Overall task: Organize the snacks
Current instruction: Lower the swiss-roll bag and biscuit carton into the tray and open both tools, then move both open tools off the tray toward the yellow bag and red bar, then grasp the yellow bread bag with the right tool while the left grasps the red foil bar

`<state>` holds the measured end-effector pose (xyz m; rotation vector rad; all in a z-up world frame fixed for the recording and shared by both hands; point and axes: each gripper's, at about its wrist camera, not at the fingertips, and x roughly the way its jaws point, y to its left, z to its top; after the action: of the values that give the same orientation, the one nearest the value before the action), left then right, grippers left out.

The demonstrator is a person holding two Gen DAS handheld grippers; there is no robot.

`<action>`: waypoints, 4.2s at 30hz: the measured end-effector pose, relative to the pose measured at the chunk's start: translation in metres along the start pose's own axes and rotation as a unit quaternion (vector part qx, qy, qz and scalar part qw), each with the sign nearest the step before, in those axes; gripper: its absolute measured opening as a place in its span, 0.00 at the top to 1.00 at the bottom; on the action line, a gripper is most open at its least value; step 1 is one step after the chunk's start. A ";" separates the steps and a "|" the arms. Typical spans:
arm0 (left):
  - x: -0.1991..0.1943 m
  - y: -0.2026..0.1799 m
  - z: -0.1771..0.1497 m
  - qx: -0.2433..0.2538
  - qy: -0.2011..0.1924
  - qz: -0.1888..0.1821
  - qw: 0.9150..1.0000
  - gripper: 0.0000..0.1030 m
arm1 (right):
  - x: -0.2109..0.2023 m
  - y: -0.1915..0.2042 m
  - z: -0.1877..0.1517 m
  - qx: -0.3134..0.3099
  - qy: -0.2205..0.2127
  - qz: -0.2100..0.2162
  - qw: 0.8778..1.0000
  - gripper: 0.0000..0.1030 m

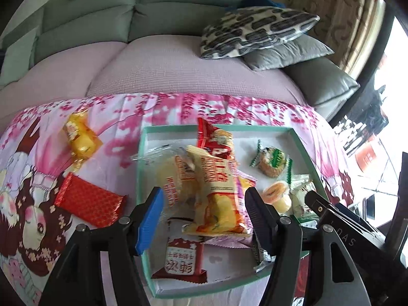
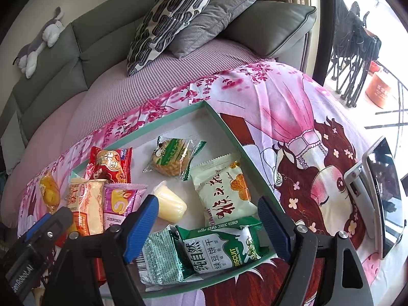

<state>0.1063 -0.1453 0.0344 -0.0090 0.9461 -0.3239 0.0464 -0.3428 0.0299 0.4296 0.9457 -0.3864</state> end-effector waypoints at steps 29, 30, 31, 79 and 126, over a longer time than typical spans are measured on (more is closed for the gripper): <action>0.003 0.057 -0.011 -0.090 -0.004 0.127 0.988 0.08 | -0.013 0.031 -0.004 -0.048 -0.023 0.040 0.998 0.00; 0.002 0.060 -0.011 -0.093 -0.005 0.129 0.987 0.08 | -0.014 0.036 -0.004 -0.054 -0.024 0.043 0.997 0.00; 0.001 0.063 -0.011 -0.097 -0.006 0.133 0.986 0.08 | -0.015 0.040 -0.005 -0.059 -0.024 0.046 0.997 0.00; -0.018 0.202 -0.021 -0.184 0.013 0.170 0.968 0.08 | -0.014 0.195 -0.065 -0.196 -0.024 0.098 0.975 0.00; 0.070 0.164 -0.009 -0.106 0.112 0.143 0.978 0.08 | 0.008 0.163 -0.040 -0.146 -0.021 0.053 0.988 0.00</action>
<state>0.1808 -0.0078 -0.0513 -0.0312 1.1851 0.0451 0.1036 -0.1846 0.0325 0.2017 0.9172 -0.1551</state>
